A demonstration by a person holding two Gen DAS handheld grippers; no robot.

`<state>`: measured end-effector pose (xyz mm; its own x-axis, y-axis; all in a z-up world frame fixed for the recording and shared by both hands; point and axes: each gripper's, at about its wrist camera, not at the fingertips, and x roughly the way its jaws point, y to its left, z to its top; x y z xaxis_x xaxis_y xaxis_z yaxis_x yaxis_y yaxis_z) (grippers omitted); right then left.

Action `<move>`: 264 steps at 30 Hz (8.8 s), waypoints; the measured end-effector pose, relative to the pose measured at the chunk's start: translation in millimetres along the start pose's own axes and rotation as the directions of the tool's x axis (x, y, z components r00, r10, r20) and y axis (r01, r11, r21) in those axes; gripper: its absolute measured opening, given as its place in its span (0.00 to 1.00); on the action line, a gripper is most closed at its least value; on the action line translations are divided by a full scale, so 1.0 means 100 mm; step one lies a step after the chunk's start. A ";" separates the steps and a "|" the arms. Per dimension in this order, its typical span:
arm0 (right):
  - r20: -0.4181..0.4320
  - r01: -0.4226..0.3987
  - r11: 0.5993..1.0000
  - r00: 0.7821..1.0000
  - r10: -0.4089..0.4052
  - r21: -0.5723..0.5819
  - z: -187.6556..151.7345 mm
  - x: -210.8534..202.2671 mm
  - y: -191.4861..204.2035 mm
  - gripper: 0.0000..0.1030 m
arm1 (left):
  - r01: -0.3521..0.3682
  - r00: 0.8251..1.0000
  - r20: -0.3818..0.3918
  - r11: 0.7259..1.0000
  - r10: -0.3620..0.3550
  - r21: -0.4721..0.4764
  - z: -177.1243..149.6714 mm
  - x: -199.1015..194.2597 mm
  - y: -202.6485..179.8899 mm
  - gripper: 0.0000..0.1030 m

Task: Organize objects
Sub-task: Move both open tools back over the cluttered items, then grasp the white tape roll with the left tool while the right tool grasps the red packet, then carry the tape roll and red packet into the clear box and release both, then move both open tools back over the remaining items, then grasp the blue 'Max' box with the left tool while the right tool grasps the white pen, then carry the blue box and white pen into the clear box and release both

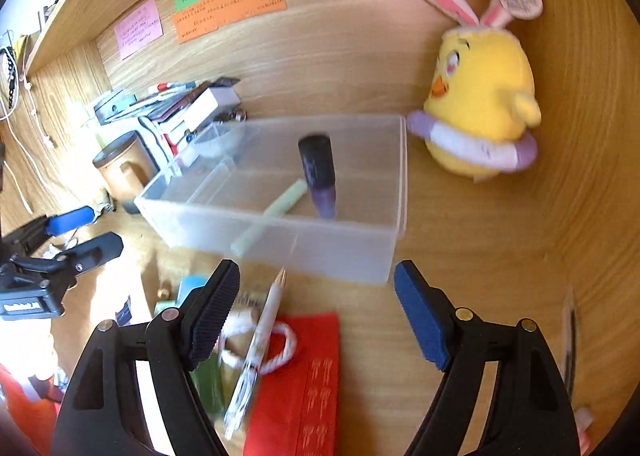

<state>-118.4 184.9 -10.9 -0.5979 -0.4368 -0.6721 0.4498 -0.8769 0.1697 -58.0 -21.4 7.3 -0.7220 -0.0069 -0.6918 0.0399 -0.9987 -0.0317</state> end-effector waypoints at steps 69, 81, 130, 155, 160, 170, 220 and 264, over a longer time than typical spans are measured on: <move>0.131 0.002 1.000 0.991 -0.002 0.002 -0.59 -0.83 -0.01 0.52 | 0.065 0.991 0.122 0.993 -0.052 -0.103 -0.53 -0.54 -0.14 0.24; 0.189 -0.033 0.999 0.981 0.040 -0.038 -0.20 -0.66 0.18 0.52 | 0.024 0.982 0.188 0.996 -0.008 -0.082 -0.12 -0.42 -0.10 0.24; -0.012 -0.020 0.993 1.000 0.019 -0.116 0.69 0.86 0.21 0.52 | -0.026 1.000 -0.005 0.999 0.026 -0.043 0.78 0.93 -0.03 0.24; -0.016 -0.007 0.994 1.000 0.005 -0.109 0.70 0.67 0.20 0.65 | -0.021 0.998 0.053 1.000 0.021 0.005 0.70 0.64 -0.14 0.73; 0.018 0.014 0.992 1.000 -0.011 -0.122 0.68 0.48 0.22 0.71 | -0.011 0.997 0.076 1.000 0.011 0.002 0.66 0.48 -0.12 0.85; 0.065 0.068 0.983 0.996 -0.057 -0.171 0.50 0.19 0.30 0.80 | 0.012 0.995 0.102 1.000 -0.011 -0.007 0.53 0.17 -0.05 0.95; -0.157 -0.014 0.995 0.988 -0.001 -0.096 -0.45 0.40 0.45 0.21 | -0.016 0.979 -0.204 1.000 0.010 -0.026 -0.75 0.33 0.44 0.96; 0.045 -0.078 0.997 0.996 0.078 -0.002 -0.19 -0.22 0.23 0.10 | 0.048 0.997 0.073 0.993 -0.040 -0.111 -0.11 -0.13 0.32 0.46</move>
<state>-82.1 178.8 -6.0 -0.5907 -0.5122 -0.6234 0.4965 -0.8398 0.2196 -39.1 -52.7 7.5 -0.7718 0.0292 -0.6352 0.0817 -0.9861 -0.1446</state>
